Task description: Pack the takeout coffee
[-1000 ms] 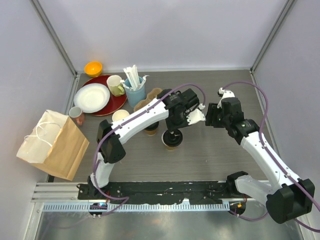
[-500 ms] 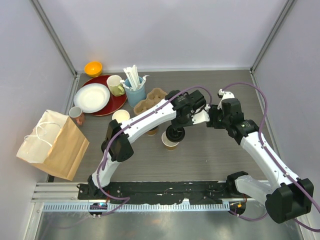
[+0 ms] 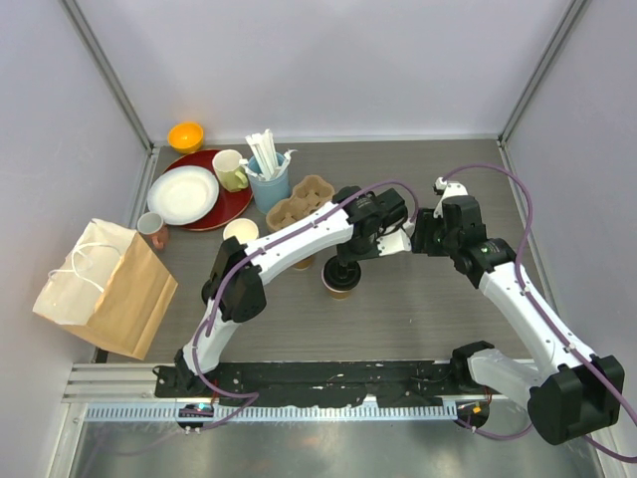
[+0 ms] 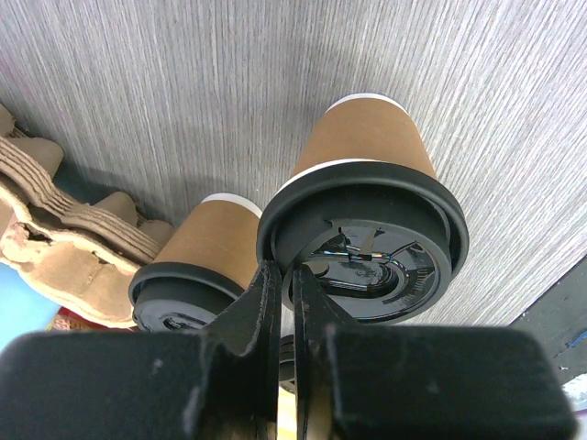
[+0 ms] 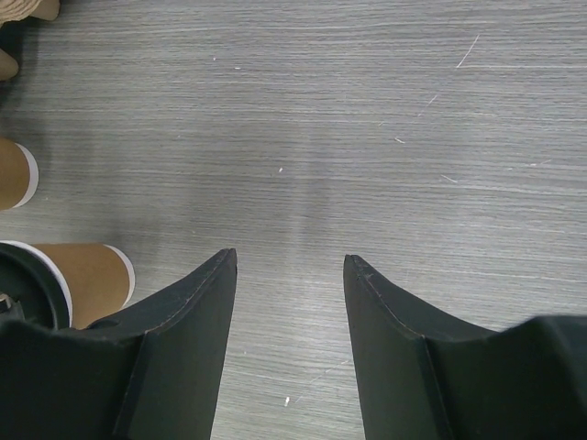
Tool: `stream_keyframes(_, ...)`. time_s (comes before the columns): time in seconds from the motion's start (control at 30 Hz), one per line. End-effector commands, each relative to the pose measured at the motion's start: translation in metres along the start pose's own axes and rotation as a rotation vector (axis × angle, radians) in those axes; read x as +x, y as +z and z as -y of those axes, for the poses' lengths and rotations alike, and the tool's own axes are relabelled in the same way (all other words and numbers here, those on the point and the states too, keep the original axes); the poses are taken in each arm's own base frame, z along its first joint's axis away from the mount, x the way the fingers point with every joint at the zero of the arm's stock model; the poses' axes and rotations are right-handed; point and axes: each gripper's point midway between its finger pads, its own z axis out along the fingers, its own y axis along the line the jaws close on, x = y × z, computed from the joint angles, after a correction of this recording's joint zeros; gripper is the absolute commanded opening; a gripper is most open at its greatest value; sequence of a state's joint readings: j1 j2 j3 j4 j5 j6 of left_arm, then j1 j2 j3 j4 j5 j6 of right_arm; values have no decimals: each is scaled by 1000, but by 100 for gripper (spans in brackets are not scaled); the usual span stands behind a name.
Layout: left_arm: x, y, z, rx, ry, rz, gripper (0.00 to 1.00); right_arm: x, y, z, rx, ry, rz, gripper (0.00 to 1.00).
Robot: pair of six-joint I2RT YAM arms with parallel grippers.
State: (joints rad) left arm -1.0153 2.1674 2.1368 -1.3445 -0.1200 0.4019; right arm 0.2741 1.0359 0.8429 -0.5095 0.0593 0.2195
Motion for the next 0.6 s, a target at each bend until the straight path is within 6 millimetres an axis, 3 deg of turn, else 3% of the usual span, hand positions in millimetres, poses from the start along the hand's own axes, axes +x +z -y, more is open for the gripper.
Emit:
stream_keyframes(0.0, 38, -21, 19, 80, 44, -137, 0, -12, -5, 0, -2, -3, 48, 55)
stream_keyframes(0.2, 45, -19, 27, 132, 48, -155, 0, -14, -7, 0, -5, -5, 57, 56)
stream_keyframes(0.57, 51, -19, 20, 155, 30, -167, 0, -11, -7, -2, -20, -6, 47, 55)
